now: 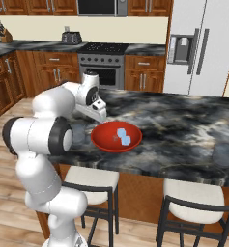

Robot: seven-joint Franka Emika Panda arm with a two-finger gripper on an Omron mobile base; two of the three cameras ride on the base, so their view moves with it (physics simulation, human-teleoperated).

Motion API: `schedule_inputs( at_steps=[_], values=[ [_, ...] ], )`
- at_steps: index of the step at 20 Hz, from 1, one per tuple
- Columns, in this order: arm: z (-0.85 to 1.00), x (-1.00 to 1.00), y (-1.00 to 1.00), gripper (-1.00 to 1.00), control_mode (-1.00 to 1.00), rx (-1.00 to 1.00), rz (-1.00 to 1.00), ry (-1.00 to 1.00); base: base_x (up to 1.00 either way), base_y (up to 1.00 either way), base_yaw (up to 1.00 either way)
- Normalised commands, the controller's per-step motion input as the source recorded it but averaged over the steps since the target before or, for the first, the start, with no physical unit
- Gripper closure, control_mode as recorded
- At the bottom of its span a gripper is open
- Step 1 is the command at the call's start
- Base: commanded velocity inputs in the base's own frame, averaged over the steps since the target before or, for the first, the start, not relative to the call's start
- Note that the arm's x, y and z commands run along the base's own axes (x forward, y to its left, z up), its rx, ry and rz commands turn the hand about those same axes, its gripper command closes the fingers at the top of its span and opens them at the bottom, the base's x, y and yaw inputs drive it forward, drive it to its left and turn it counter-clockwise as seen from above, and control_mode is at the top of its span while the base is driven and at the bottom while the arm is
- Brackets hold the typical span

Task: There are four ice cubes in the ice bowl. Place two ice cubes in each glass of water.

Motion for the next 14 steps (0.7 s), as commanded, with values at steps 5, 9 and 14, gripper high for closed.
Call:
schedule_inputs(
  at_steps=[5, 9, 14],
  values=[
    [-0.06, -0.01, -0.99, -1.00, -1.00, 0.00, 0.00, 0.12, 0.00, 0.00, 0.00],
    [-0.23, 0.00, -0.83, -1.00, -1.00, 0.00, -0.05, 0.18, 0.00, 0.00, 0.00],
    [-0.27, 0.15, -0.32, -1.00, -1.00, 0.00, -0.08, 0.15, 0.00, 0.00, 0.00]
  ],
)
